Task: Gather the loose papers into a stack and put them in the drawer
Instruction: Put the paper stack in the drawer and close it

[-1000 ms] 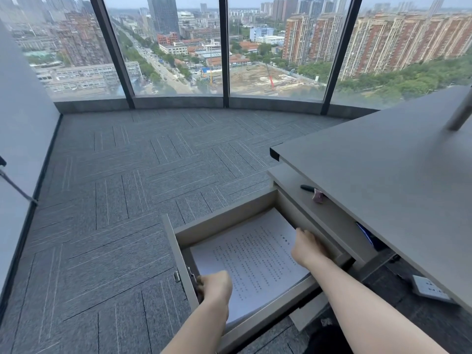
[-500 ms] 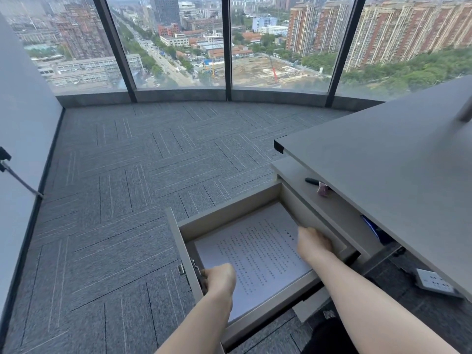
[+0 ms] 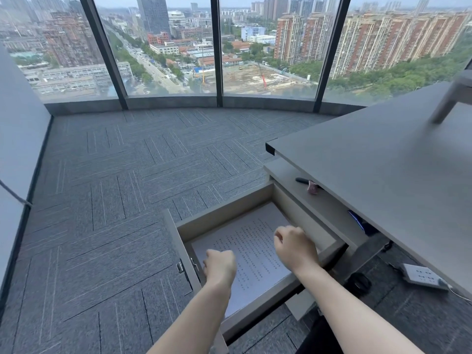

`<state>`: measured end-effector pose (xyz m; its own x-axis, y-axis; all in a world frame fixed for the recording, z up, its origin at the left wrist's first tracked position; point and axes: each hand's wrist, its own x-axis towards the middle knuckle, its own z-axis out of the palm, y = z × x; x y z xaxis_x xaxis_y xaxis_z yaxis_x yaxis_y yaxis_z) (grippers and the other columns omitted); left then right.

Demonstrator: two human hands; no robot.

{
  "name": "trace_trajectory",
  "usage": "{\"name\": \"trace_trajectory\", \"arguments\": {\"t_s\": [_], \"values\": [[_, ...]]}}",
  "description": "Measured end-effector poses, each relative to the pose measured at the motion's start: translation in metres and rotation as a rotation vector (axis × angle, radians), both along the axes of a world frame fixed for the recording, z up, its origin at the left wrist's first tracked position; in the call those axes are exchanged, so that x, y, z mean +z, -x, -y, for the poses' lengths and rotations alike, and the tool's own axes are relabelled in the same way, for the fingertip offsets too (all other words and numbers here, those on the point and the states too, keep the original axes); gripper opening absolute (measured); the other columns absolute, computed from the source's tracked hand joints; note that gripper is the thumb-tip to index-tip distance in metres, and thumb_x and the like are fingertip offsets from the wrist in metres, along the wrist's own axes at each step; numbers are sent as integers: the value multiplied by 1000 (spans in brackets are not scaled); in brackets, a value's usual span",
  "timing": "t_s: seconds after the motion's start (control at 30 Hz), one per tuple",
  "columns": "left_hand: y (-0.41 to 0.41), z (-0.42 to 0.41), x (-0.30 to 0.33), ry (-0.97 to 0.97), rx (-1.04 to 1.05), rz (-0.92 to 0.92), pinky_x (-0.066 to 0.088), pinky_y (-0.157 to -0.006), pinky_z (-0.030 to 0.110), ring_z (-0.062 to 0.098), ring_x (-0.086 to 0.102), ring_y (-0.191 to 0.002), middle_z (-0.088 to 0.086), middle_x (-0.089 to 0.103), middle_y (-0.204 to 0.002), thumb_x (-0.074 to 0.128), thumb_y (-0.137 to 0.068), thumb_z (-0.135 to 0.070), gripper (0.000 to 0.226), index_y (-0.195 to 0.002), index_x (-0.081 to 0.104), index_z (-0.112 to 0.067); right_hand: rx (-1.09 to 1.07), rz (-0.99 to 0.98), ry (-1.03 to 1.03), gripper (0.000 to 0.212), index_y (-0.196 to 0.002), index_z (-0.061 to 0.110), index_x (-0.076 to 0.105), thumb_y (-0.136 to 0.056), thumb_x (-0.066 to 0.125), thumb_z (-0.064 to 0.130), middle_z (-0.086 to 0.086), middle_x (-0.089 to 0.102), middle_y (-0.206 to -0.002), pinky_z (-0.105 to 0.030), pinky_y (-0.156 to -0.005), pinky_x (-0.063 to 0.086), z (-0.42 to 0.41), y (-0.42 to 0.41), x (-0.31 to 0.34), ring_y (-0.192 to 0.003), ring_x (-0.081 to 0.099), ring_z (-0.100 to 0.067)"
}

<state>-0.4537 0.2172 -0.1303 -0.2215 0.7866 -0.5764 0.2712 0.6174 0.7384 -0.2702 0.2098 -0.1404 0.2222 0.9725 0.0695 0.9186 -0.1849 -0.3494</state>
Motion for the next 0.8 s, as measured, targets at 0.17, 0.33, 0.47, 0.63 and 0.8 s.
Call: {"name": "trace_trajectory", "arguments": {"t_s": [0.17,0.33,0.47,0.63,0.8], "values": [[7,7,31,-164,-110,78,32,-93,30,23,41,-125,5,25,-158,37,-95,-10,61,-153,18,-6,27,-186,-105,22,-90,19,68,-97,47,26,7,68,-83,-28,-68,52,40,37,18,-84,58,-11],[32,15,48,-285,-105,89,35,-86,23,23,50,-123,10,48,-144,42,-94,-7,46,-140,45,0,70,-326,-99,27,-76,21,63,-97,52,34,6,64,-66,-27,-55,46,81,69,31,-63,59,-10],[54,26,55,-416,-107,72,38,-104,30,23,51,-127,3,57,-135,44,-95,-8,41,-136,53,-8,136,-437,-57,40,-70,18,58,-94,50,50,7,53,-56,-30,-52,38,110,88,34,-52,45,-7],[83,33,42,-510,-90,-46,45,-104,36,23,54,-123,3,55,-136,47,-92,-10,43,-134,53,-11,176,-425,29,62,-87,26,64,-77,43,83,10,67,-71,-32,-66,53,137,108,26,-66,60,-3],[101,40,24,-395,-119,-91,37,-110,46,32,42,-134,13,39,-150,50,-90,-24,61,-146,34,-7,196,-343,46,66,-98,30,62,-68,49,87,16,68,-79,-26,-74,52,160,126,23,-76,63,-1]]}}
